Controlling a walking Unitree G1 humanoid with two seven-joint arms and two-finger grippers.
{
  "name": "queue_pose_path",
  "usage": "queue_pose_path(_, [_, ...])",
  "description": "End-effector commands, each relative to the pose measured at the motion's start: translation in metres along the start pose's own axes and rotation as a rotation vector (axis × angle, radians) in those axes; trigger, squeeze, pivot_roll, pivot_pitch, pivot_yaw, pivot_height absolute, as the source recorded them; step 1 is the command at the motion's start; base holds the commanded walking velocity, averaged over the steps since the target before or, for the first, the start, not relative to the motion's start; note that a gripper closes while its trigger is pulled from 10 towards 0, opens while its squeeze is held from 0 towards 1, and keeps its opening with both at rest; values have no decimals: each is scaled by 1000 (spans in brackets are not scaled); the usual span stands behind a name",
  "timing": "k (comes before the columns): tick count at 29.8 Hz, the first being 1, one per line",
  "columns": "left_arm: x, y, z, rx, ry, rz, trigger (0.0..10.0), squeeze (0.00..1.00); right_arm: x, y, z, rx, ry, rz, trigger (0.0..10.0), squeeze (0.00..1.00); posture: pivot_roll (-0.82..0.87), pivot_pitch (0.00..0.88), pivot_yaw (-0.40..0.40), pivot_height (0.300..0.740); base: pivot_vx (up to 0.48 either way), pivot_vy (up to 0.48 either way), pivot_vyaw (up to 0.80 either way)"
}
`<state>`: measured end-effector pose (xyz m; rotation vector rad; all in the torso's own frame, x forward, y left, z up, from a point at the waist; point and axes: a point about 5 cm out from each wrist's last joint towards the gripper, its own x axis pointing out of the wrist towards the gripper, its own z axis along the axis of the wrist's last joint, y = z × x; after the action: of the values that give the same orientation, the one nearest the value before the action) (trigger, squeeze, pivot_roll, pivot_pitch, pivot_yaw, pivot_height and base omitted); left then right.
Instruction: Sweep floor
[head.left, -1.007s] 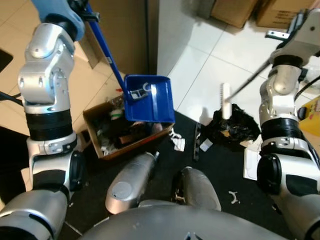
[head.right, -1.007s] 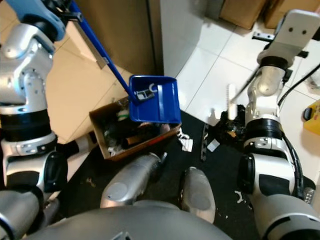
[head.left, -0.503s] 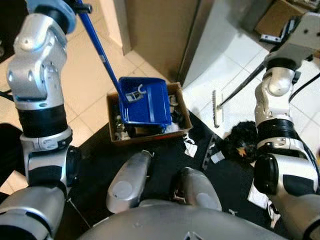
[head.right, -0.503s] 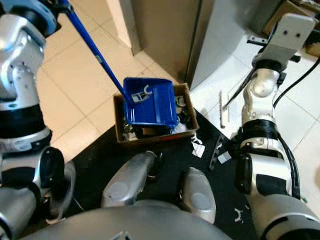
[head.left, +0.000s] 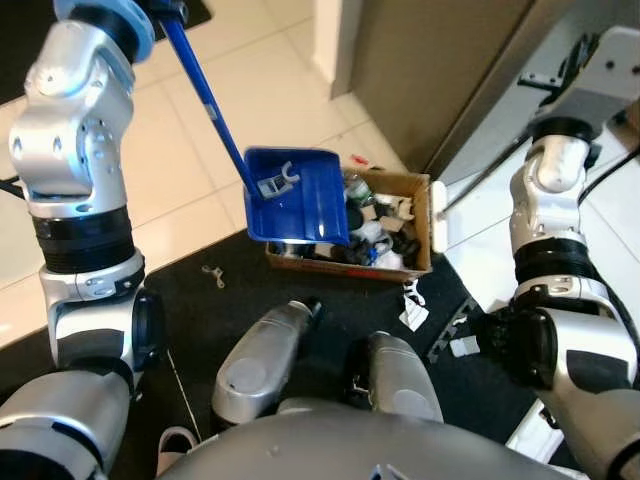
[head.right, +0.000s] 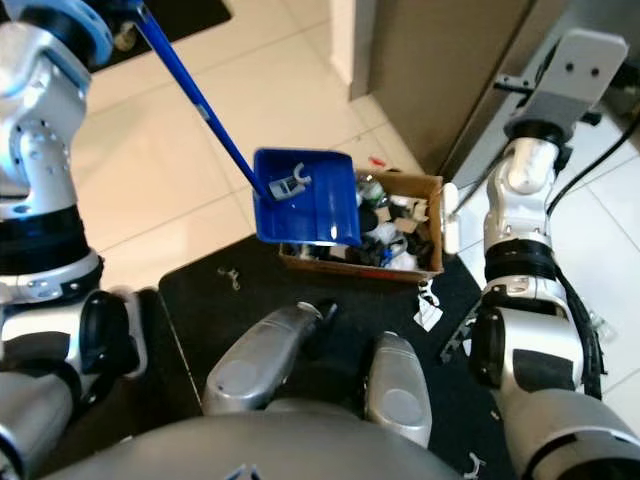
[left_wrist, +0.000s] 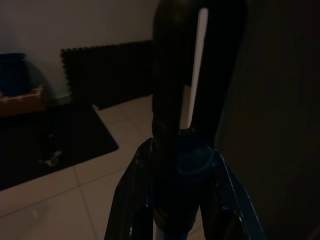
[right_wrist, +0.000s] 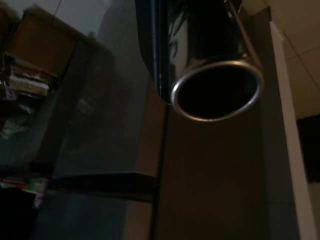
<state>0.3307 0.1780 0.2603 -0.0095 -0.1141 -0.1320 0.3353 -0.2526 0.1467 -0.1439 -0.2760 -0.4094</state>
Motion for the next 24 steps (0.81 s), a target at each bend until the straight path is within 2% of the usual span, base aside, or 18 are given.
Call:
queue_pose_path(1, [-1,5,11,28,-50,12,10000,0,1,4,3,11,-16,10,10000,0,182,0,25,740,0,0,556])
queue_pose_path(3, [-1,5,11,32,-51,13,10000,0,1,4,3,13,-14,11,10000,0,182,0,25,740,0,0,556])
queue_pose_path(11, [1,7,11,78,-66,17,10000,0,0,7,0,63,5,5,10000,0,178,0,24,740,0,0,0])
queue_pose_path(17, [6,22,11,150,-100,15,10000,0,-5,10,-6,59,31,18,10000,0,176,0,28,740,0,0,0])
queue_pose_path(19, [6,26,10,163,-128,-14,10000,0,-8,13,-9,61,38,32,10000,0,181,0,26,740,0,0,0])
queue_pose_path(24, [8,23,2,167,-172,-94,10000,0,-11,19,-11,67,34,62,10000,0,177,0,26,740,0,0,0])
